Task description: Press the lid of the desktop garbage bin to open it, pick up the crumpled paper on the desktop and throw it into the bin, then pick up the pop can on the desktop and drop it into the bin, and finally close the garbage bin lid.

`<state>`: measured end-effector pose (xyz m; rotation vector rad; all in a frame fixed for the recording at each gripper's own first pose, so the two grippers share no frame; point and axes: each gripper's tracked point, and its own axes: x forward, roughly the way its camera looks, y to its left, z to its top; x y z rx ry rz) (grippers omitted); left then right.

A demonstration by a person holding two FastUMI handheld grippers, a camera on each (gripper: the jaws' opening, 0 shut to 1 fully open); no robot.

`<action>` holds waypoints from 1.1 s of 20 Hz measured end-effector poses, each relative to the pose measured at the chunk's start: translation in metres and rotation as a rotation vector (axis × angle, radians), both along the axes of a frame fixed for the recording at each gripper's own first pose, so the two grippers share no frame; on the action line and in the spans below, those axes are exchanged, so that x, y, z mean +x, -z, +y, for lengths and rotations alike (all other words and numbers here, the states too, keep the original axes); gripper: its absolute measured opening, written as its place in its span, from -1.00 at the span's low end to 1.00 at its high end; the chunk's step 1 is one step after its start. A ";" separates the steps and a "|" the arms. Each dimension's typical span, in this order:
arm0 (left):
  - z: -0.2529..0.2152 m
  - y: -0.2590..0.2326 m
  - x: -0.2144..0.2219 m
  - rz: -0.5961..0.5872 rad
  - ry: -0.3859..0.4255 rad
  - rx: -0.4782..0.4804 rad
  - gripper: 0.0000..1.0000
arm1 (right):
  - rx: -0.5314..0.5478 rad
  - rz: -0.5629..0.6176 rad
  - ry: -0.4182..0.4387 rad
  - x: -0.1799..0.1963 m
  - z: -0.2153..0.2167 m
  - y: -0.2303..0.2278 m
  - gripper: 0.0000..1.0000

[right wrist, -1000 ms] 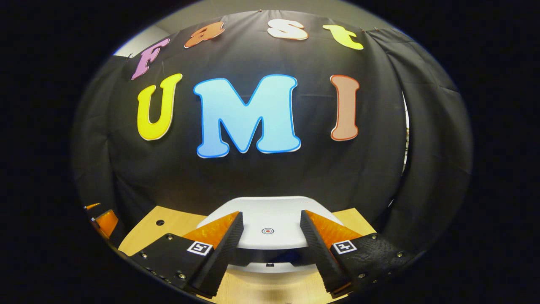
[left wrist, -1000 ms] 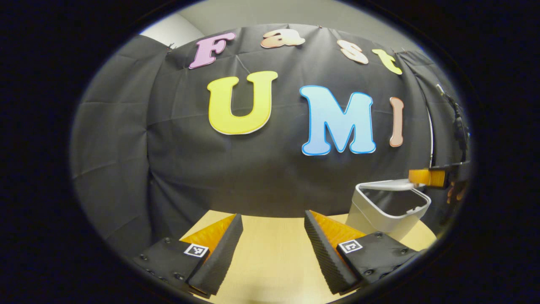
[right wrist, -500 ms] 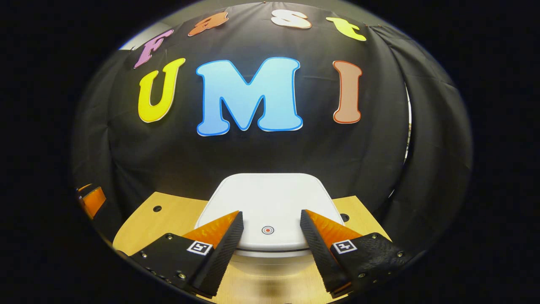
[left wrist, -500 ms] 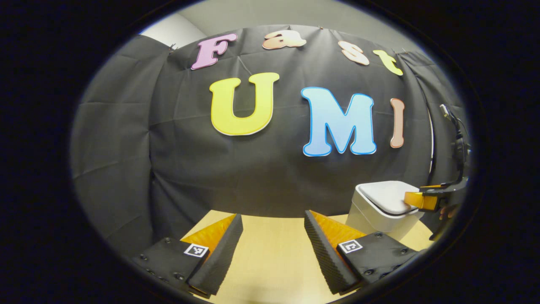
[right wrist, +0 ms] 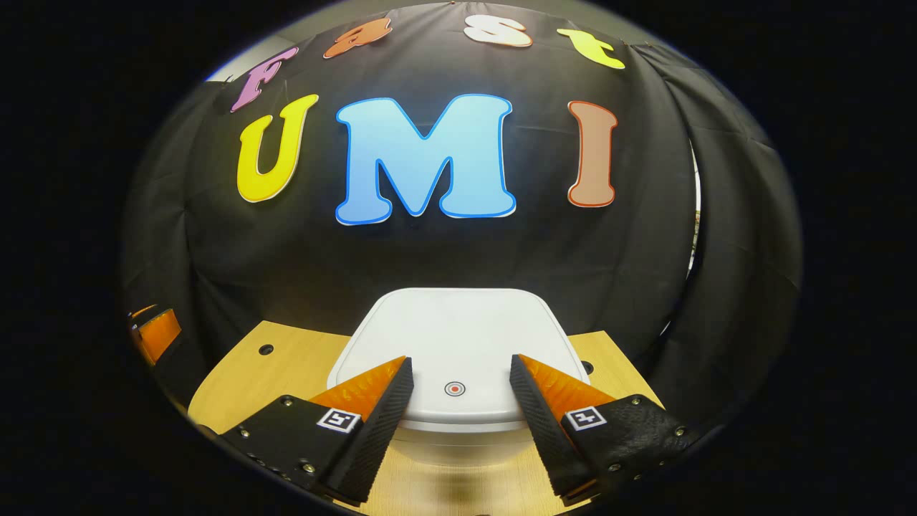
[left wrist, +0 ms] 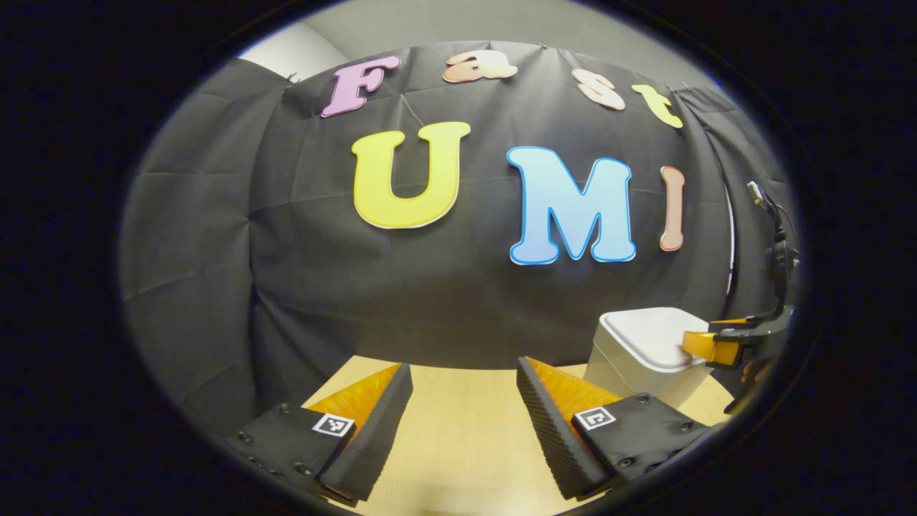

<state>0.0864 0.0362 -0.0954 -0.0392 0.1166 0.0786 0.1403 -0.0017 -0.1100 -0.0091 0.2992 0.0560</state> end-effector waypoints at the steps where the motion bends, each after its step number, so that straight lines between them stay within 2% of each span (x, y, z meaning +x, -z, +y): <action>1: -0.002 0.001 0.001 0.001 0.002 0.000 0.92 | -0.003 -0.009 0.000 0.000 0.000 0.000 0.77; 3: -0.004 0.002 0.002 0.002 0.007 0.003 1.00 | -0.006 -0.031 0.004 0.000 0.000 0.001 0.77; 11: -0.005 0.005 -0.001 0.005 0.007 -0.003 1.00 | 0.007 -0.058 0.009 -0.009 0.001 0.006 0.78; 18: -0.009 0.000 -0.002 -0.008 0.015 0.011 1.00 | 0.013 -0.100 -0.023 -0.019 0.003 0.003 0.77; 19: -0.010 -0.001 -0.003 -0.010 0.018 0.013 0.82 | 0.012 -0.094 -0.028 -0.020 0.003 0.004 0.77; 21: -0.012 -0.004 -0.003 -0.016 0.024 0.021 1.00 | 0.006 -0.092 -0.028 -0.022 0.001 0.002 0.77; 22: -0.013 -0.007 -0.004 -0.023 0.026 0.025 1.00 | 0.003 -0.093 -0.020 -0.026 0.000 0.000 0.76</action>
